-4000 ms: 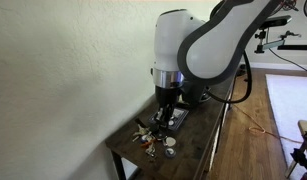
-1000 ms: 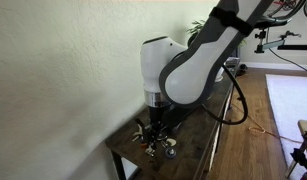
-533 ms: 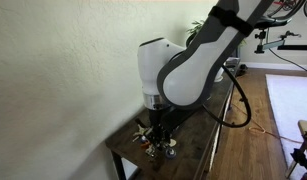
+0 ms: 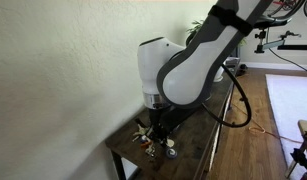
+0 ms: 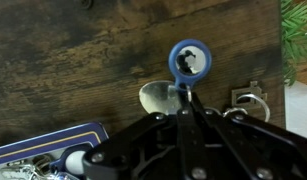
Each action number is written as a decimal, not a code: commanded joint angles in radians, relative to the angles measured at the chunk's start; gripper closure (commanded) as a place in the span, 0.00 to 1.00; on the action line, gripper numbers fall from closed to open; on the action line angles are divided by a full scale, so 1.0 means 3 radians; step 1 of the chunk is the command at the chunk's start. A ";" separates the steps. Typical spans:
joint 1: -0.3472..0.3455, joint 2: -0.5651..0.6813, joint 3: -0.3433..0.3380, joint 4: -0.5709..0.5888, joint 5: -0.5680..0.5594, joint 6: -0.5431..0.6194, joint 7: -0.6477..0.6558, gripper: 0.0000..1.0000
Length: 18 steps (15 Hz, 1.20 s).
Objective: Put two sets of keys on top of the blue and white object.
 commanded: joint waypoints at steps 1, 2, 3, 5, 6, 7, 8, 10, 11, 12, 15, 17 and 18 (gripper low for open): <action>0.0061 -0.0038 -0.0060 0.0004 0.0034 -0.0100 0.0074 0.96; 0.0057 -0.0051 -0.0056 -0.0007 0.0037 -0.0095 0.0064 0.96; 0.0044 -0.0074 -0.0044 -0.0028 0.0047 -0.0086 0.0036 0.97; 0.0040 -0.0138 -0.0038 -0.0070 0.0040 -0.0080 0.0009 0.97; 0.0035 -0.0167 -0.0032 -0.0086 0.0041 -0.0075 -0.0005 0.97; 0.0030 -0.0211 -0.0028 -0.0109 0.0040 -0.0071 -0.0020 0.97; 0.0038 -0.0236 -0.0041 -0.0119 0.0020 -0.0066 -0.0008 0.97; 0.0032 -0.0294 -0.0041 -0.0142 0.0009 -0.0054 -0.0020 0.97; 0.0026 -0.0334 -0.0046 -0.0157 -0.0001 -0.0047 -0.0027 0.97; 0.0024 -0.0362 -0.0050 -0.0165 -0.0011 -0.0043 -0.0026 0.97; 0.0016 -0.0442 -0.0076 -0.0185 -0.0057 -0.0029 -0.0022 0.97; 0.0003 -0.0483 -0.0089 -0.0184 -0.0076 -0.0023 -0.0034 0.97; 0.0004 -0.0503 -0.0105 -0.0182 -0.0095 -0.0023 -0.0024 0.97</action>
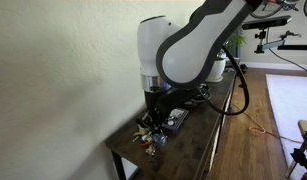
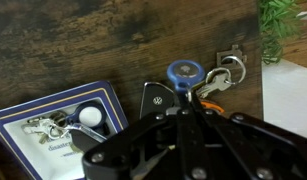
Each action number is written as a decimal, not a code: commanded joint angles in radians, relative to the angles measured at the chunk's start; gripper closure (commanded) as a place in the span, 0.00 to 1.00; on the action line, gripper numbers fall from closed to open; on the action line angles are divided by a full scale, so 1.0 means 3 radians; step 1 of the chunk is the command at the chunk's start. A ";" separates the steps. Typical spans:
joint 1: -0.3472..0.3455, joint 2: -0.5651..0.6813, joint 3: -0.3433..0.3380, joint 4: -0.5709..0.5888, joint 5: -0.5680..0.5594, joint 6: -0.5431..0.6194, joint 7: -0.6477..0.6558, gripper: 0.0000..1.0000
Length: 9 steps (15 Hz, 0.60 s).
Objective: Put two sets of keys on top of the blue and white object.
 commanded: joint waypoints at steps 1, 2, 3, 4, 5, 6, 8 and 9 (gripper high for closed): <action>0.0010 -0.0226 -0.0080 -0.0151 -0.0094 -0.0020 0.0001 0.97; 0.0003 -0.0237 -0.0091 -0.0145 -0.0111 -0.0020 -0.0005 0.97; -0.0004 -0.0247 -0.0114 -0.0132 -0.0135 -0.0020 -0.0003 0.97; -0.0007 -0.0261 -0.0139 -0.0124 -0.0167 -0.0020 0.0011 0.97; -0.0008 -0.0270 -0.0174 -0.0111 -0.0206 -0.0021 0.0030 0.97; -0.0018 -0.0277 -0.0194 -0.0100 -0.0228 -0.0027 0.0025 0.97; -0.0036 -0.0276 -0.0254 -0.0064 -0.0283 -0.0049 0.0043 0.97; -0.0049 -0.0276 -0.0279 -0.0049 -0.0297 -0.0056 0.0045 0.97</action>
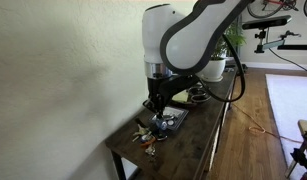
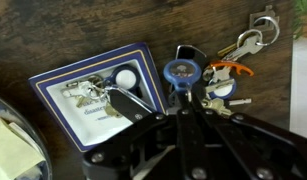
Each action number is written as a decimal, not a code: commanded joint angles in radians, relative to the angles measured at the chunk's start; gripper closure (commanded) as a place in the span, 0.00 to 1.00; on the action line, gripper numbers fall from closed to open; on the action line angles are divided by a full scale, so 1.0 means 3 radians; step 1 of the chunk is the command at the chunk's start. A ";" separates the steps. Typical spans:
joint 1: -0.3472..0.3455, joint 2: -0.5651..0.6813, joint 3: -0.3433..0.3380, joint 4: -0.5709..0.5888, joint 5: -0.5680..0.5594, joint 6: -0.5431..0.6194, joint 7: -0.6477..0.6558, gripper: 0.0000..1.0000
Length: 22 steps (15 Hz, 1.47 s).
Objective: Put two sets of keys on top of the blue and white object.
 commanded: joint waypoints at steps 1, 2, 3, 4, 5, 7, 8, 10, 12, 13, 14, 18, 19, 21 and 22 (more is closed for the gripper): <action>-0.0033 -0.0147 -0.0095 -0.0053 -0.0136 -0.0062 0.0064 0.97; -0.0046 -0.0158 -0.0121 -0.0044 -0.0153 -0.0067 0.0073 0.97; -0.0059 -0.0167 -0.0137 -0.0037 -0.0166 -0.0069 0.0076 0.97; -0.0071 -0.0179 -0.0163 -0.0030 -0.0187 -0.0072 0.0088 0.97; -0.0077 -0.0184 -0.0185 -0.0020 -0.0205 -0.0073 0.0100 0.97; -0.0109 -0.0161 -0.0220 0.0024 -0.0221 -0.0079 0.0105 0.97; -0.0120 -0.0135 -0.0241 0.0044 -0.0232 -0.0069 0.0111 0.97; -0.0155 -0.0095 -0.0260 0.0076 -0.0231 -0.0059 0.0083 0.97; -0.0194 -0.0061 -0.0258 0.0093 -0.0227 -0.0056 0.0043 0.97; -0.0211 -0.0044 -0.0257 0.0098 -0.0225 -0.0054 0.0032 0.97; -0.0223 -0.0022 -0.0255 0.0095 -0.0228 -0.0029 0.0018 0.97; -0.0261 0.0099 -0.0234 0.0121 -0.0235 0.0052 -0.0103 0.97; -0.0264 0.0135 -0.0233 0.0139 -0.0227 0.0044 -0.0123 0.97; -0.0269 0.0209 -0.0235 0.0168 -0.0218 0.0057 -0.0160 0.97; -0.0275 0.0249 -0.0235 0.0191 -0.0206 0.0051 -0.0182 0.97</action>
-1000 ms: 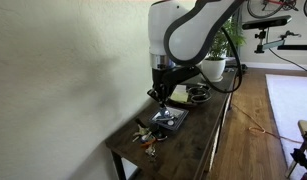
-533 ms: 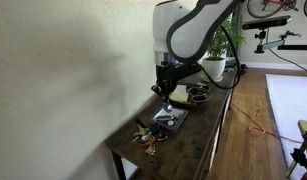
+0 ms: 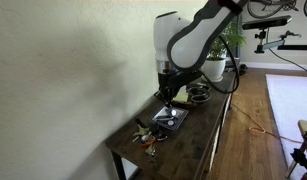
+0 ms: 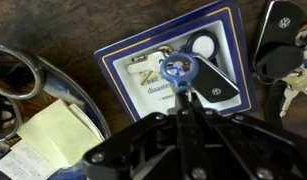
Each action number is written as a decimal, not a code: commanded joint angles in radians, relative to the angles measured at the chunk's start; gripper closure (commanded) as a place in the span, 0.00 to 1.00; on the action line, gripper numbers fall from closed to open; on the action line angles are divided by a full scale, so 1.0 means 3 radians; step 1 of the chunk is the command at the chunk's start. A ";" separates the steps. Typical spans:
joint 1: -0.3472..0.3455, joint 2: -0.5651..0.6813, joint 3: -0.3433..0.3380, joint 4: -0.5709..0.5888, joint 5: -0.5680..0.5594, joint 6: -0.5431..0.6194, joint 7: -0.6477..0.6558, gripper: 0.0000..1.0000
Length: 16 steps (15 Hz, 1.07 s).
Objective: Put two sets of keys on top of the blue and white object.
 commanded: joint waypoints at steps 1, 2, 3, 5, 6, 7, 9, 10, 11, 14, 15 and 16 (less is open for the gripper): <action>-0.0049 0.0134 0.0011 0.0094 -0.0042 0.0034 -0.0104 0.97; -0.0054 0.0175 0.0009 0.0120 -0.0037 0.0031 -0.0125 0.98; -0.0056 0.0208 0.0006 0.0139 -0.0034 0.0027 -0.0139 0.98; -0.0067 0.0254 0.0012 0.0191 -0.0024 0.0027 -0.0186 0.98; -0.0070 0.0261 0.0024 0.0202 -0.0017 0.0021 -0.0213 0.89; -0.0063 0.0264 0.0022 0.0214 -0.0024 0.0010 -0.0227 0.71; -0.0055 0.0245 0.0038 0.0210 -0.0012 -0.0036 -0.0274 0.59; -0.0059 0.0206 0.0062 0.0185 0.0016 -0.0068 -0.0306 0.53; -0.0065 0.0185 0.0085 0.0164 0.0034 -0.0069 -0.0337 0.48; -0.0068 0.0055 0.0155 0.0054 0.0078 -0.0067 -0.0408 0.27; -0.0065 0.0029 0.0171 0.0037 0.0085 -0.0078 -0.0429 0.21; -0.0051 -0.0021 0.0188 0.0002 0.0085 -0.0102 -0.0438 0.14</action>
